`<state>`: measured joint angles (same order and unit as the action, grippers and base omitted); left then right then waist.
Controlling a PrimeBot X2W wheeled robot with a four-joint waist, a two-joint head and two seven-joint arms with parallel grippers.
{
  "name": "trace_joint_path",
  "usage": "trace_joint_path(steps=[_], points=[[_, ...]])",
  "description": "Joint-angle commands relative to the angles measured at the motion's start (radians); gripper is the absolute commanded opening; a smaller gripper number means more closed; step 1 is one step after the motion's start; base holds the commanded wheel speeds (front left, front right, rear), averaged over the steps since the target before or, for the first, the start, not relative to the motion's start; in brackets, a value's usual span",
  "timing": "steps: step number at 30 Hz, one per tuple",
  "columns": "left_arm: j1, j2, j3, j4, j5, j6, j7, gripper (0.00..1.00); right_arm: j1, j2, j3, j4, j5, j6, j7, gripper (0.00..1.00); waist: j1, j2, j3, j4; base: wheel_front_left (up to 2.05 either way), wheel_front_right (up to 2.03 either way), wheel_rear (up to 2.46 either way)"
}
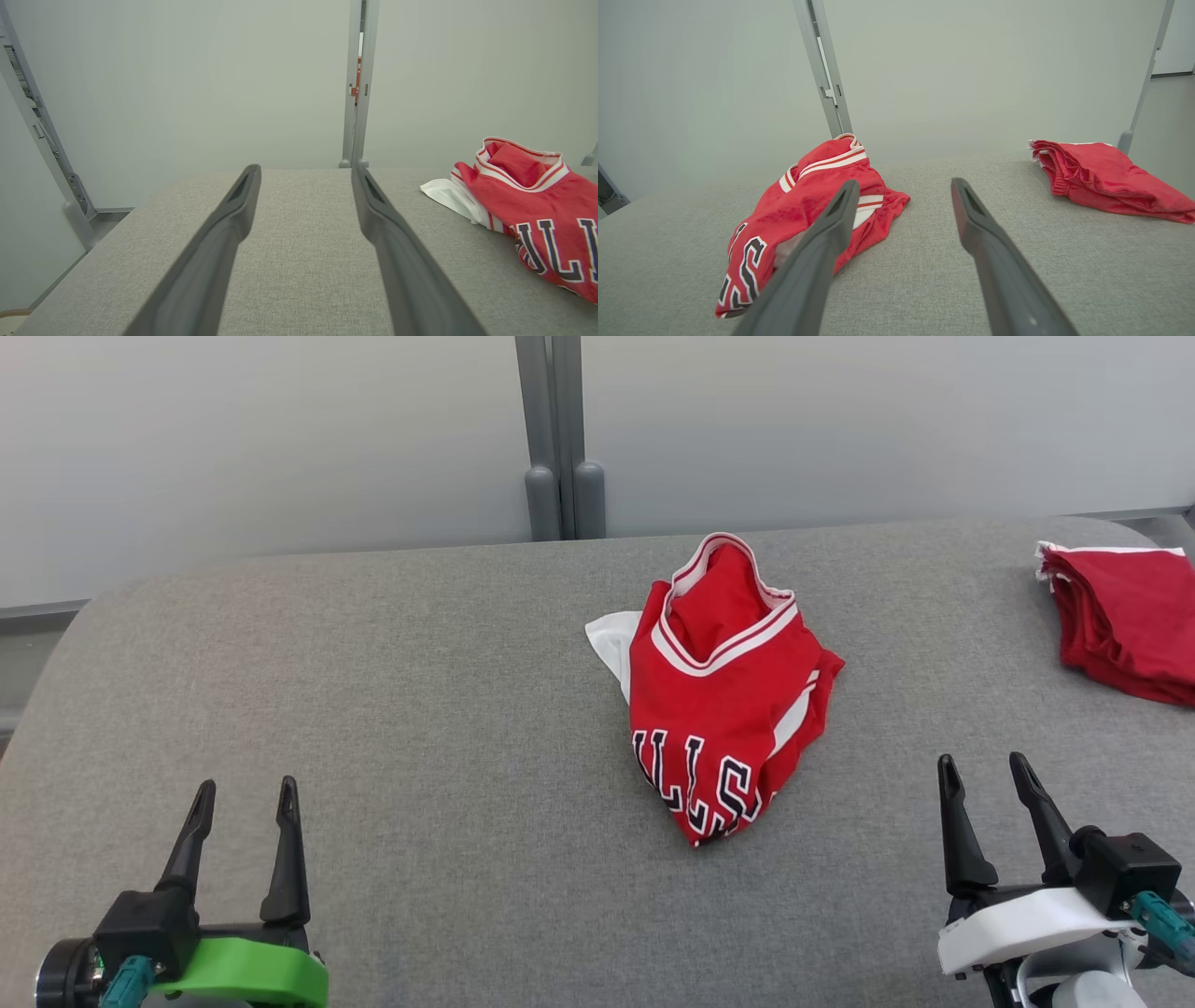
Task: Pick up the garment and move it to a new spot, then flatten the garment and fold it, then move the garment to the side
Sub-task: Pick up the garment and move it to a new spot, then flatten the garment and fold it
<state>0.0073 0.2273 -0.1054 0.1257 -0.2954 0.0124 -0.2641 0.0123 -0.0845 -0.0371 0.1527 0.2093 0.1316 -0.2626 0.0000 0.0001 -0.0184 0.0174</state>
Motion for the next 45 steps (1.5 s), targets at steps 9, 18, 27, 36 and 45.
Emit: trace_joint_path(steps=[9, 18, 27, 36, 45], points=[[0.062, -0.071, 0.084, -0.016, 0.071, -0.055, 0.0, 1.0, 0.017, 0.001, 0.003, 0.008, 0.009, -0.002, -0.003, 1.0, 0.0, -0.0001, -0.004, 0.003, 0.0, 0.0, 0.0], [0.041, -0.105, 0.124, 0.001, 0.112, -0.097, 0.0, 1.0, 0.011, 0.0, 0.006, 0.013, 0.012, -0.002, -0.003, 1.0, 0.0, -0.0001, -0.002, -0.005, 0.0, 0.0, 0.0], [0.041, -0.126, 0.151, 0.009, 0.141, -0.118, 0.0, 1.0, 0.017, 0.003, 0.002, 0.012, 0.006, -0.002, -0.003, 1.0, 0.0, -0.0001, 0.001, -0.005, 0.0, 0.0, 0.0], [0.042, -0.135, 0.167, 0.016, 0.152, -0.132, 0.0, 1.0, 0.019, 0.005, 0.004, 0.015, 0.009, -0.002, -0.003, 1.0, 0.0, -0.0001, 0.002, -0.002, 0.0, 0.0, 0.0], [0.029, -0.142, 0.172, 0.019, 0.161, -0.138, 0.0, 1.0, -0.04, -0.02, 0.013, 0.018, 0.008, -0.002, -0.003, 1.0, 0.0, -0.0001, 0.014, 0.009, 0.0, 0.0, 0.0]])
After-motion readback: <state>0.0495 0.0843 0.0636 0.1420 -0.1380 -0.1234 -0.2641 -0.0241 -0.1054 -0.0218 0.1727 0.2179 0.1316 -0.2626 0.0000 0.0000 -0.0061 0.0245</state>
